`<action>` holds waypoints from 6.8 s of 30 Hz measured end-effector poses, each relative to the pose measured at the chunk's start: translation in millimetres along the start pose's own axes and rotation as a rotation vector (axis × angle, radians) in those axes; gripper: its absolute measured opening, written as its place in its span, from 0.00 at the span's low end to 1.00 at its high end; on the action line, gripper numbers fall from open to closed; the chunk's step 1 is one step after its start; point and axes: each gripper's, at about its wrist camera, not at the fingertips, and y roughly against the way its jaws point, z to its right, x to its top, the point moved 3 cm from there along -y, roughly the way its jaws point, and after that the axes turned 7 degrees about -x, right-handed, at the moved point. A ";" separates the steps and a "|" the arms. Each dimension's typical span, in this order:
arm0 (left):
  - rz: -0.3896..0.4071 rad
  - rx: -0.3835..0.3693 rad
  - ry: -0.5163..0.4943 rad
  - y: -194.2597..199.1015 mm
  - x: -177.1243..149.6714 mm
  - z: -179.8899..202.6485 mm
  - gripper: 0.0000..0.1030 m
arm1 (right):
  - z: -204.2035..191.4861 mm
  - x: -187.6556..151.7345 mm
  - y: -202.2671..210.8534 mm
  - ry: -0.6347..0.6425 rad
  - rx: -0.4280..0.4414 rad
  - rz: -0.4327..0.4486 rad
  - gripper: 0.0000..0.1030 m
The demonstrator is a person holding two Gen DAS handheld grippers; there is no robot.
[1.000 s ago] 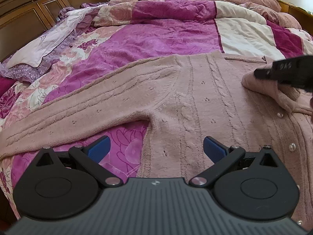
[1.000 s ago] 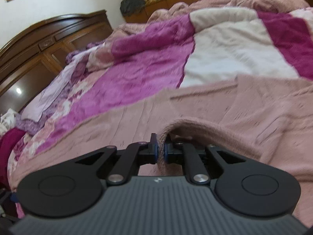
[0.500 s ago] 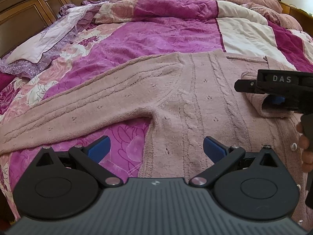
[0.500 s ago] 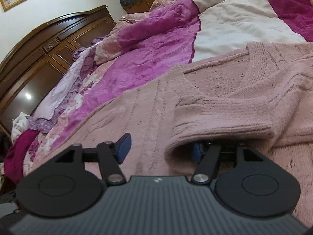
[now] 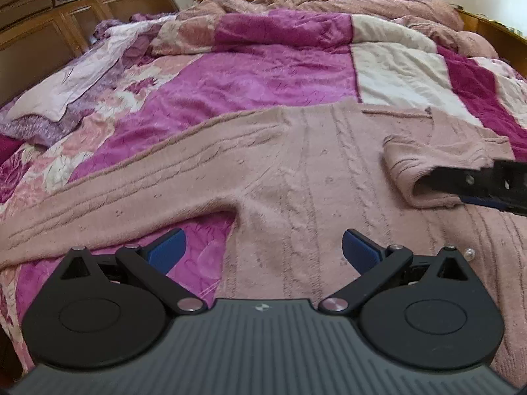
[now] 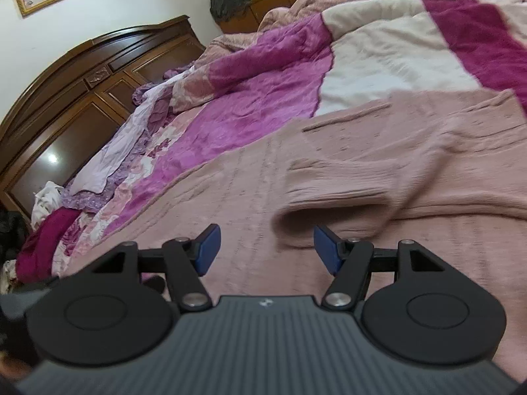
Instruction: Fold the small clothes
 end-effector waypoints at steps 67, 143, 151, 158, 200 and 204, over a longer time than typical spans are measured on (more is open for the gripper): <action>0.080 0.004 0.033 -83.8 60.4 -5.0 0.58 | 125.7 14.4 36.8 0.090 -0.432 0.069 0.63; 0.049 -0.064 0.051 -19.3 39.9 -0.8 0.80 | 95.3 11.8 86.2 -0.089 -0.278 0.161 0.62; 0.017 -0.022 0.082 18.9 15.8 -20.0 0.80 | 73.2 -9.3 98.1 -0.061 -0.253 0.137 0.63; -0.004 0.032 0.171 34.2 -7.1 -48.8 0.81 | 53.7 -27.5 102.1 -0.032 -0.241 0.122 0.63; 0.156 0.131 0.801 -44.2 -17.3 -216.3 0.81 | 37.4 -64.6 74.9 0.037 -0.303 -0.022 0.63; 0.167 0.137 0.798 -47.0 -15.8 -219.8 0.80 | 39.0 -65.6 72.3 0.041 -0.314 -0.032 0.63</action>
